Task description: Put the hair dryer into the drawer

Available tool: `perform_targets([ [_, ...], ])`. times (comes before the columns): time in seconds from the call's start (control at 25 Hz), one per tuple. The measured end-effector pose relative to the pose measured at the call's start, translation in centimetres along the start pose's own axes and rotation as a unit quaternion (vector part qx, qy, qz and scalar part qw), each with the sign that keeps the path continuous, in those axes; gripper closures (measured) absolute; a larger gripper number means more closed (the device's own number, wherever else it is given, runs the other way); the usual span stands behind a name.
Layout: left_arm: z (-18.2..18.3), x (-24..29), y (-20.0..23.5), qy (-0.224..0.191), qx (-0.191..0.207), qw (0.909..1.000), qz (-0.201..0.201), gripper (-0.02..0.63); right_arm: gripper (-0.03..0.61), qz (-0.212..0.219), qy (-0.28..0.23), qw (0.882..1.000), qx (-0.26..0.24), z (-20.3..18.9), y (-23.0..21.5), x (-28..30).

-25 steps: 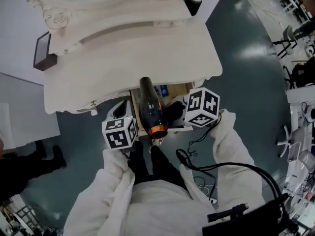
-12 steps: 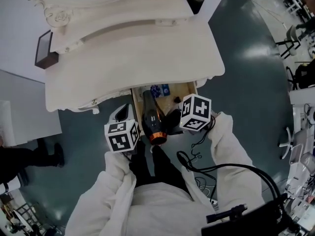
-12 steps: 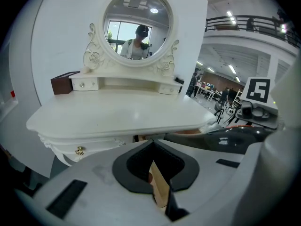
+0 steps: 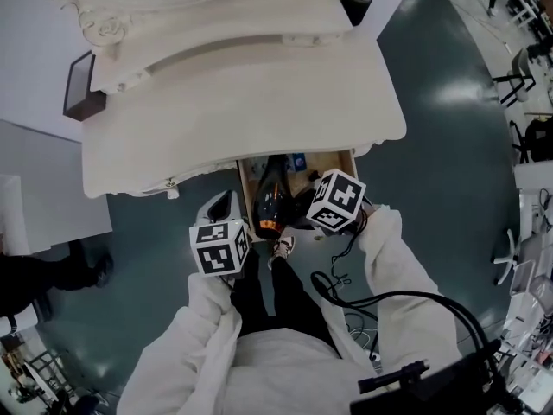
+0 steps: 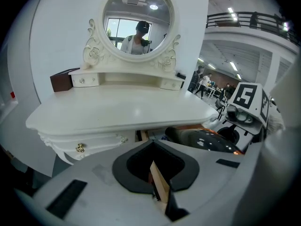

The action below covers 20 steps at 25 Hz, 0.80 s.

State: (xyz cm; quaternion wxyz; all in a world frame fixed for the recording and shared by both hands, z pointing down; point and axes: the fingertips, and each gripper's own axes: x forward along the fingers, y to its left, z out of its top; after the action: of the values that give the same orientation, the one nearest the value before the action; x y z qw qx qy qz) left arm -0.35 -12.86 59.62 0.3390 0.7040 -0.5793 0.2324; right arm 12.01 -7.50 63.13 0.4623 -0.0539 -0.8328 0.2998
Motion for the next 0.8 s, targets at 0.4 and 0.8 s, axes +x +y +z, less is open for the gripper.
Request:
perform_targets([
  [0.4, -0.5, 1.2, 0.3, 0.015, 0.012, 0.9998, -0.005, 0.618, 0.347, -0.076, -0.019, 0.993, 0.088, 0.3, -5.9, 2.0],
  [0.8, -1.8, 2.0, 0.1, 0.032, 0.016, 0.9992, -0.018, 0.618, 0.347, -0.140, -0.007, 0.987, 0.072, 0.0, -9.0, 3.7],
])
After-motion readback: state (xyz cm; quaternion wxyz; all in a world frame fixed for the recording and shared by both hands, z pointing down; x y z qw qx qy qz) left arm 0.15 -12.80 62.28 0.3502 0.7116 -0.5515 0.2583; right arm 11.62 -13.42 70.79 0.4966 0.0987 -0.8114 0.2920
